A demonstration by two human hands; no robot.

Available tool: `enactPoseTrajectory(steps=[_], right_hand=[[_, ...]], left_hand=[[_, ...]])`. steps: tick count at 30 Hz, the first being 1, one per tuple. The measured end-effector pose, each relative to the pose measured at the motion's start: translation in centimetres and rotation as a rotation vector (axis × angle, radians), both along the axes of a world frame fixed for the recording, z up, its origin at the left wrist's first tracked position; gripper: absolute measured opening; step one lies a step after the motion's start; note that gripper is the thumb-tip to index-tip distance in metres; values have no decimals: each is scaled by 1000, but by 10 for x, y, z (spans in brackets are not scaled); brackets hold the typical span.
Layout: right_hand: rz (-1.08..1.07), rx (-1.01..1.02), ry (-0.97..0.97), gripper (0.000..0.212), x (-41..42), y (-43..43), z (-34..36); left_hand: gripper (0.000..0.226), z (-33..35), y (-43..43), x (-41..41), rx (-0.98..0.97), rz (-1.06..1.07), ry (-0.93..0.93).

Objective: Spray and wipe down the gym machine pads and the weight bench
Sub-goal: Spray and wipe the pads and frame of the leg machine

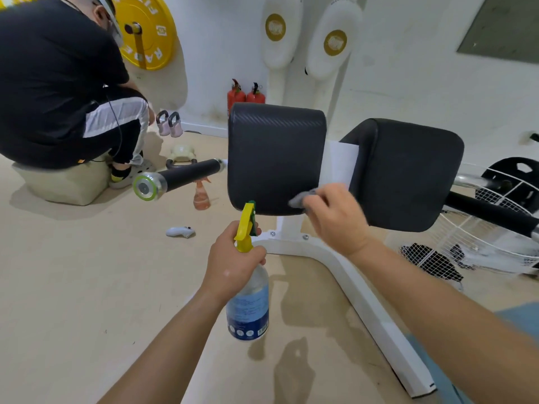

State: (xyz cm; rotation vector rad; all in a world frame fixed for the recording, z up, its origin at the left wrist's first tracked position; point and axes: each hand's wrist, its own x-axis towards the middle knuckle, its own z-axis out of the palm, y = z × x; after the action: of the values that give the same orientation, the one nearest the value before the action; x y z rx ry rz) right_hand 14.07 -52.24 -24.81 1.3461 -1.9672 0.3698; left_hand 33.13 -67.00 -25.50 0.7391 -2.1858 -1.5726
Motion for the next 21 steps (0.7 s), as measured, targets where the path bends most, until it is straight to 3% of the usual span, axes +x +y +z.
enactPoseTrajectory(steps=[3, 11, 13, 17, 21], right_hand=[[57, 54, -24, 20, 25, -30, -4], [-139, -14, -265, 16, 24, 7, -16], [-141, -49, -334, 7, 25, 16, 0], [-167, -174, -485, 14, 24, 15, 61], [-226, -182, -793, 16, 27, -3, 126]], left_hand=[[31, 2, 6, -7, -21, 17, 22], [32, 19, 21, -15, -65, -9, 33], [29, 31, 22, -19, -42, -11, 54], [32, 72, 24, -23, 29, -9, 64], [30, 132, 20, -20, 69, -20, 18]])
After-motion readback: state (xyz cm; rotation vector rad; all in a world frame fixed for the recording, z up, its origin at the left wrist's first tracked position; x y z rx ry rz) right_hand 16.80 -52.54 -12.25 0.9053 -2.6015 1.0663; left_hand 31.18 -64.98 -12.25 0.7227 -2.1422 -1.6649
